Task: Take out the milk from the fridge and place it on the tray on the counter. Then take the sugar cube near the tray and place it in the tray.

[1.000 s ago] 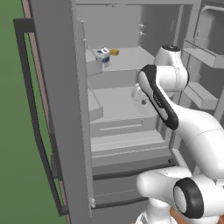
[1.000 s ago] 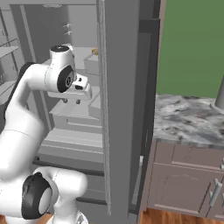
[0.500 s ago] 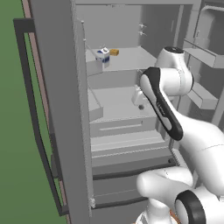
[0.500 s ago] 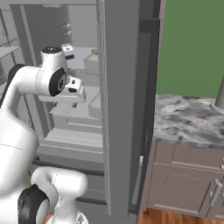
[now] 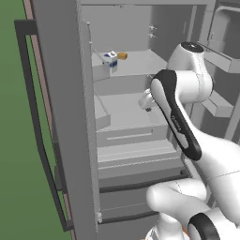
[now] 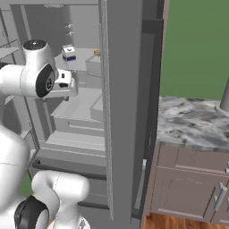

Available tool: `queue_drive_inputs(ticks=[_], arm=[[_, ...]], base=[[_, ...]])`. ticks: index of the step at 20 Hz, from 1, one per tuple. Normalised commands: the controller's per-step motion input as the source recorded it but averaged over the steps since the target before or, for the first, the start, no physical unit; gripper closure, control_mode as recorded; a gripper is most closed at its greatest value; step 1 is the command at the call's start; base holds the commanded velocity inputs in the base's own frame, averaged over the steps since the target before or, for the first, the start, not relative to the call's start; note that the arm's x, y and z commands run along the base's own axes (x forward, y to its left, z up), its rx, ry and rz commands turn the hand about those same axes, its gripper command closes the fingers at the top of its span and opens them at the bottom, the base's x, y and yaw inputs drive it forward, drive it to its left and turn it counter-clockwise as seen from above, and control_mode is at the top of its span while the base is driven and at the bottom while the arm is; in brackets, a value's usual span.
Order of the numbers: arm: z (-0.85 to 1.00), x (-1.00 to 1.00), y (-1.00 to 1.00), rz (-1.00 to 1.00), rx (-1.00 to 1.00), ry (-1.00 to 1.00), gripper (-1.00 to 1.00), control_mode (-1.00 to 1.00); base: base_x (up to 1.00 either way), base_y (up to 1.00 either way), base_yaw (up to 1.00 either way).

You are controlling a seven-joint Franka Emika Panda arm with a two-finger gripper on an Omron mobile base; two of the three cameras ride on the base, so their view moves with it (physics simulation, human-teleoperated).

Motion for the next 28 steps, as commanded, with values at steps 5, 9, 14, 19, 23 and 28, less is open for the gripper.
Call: queue_drive_inputs(ticks=[5,9,14,19,23,28], arm=[[0.67,-0.02,0.15,0.18,0.0,-0.06,-1.0,-1.0],[0.23,0.18,0.08,0.21,0.0,-0.15,-1.0,-1.0],[0.01,0.38,0.03,0.19,0.0,-0.24,-1.0,-1.0],[0.0,0.38,0.03,0.08,0.0,-0.3,-1.0,-1.0],[0.05,0.35,0.07,0.0,0.0,-0.06,-1.0,-1.0],[0.33,0.42,0.05,0.03,0.01,0.17,-1.0,-1.0]], base=[[0.0,0.0,0.0],[0.0,0.0,0.0],[0.0,0.0,0.0],[0.0,0.0,0.0],[0.0,0.0,0.0],[0.0,0.0,0.0]])
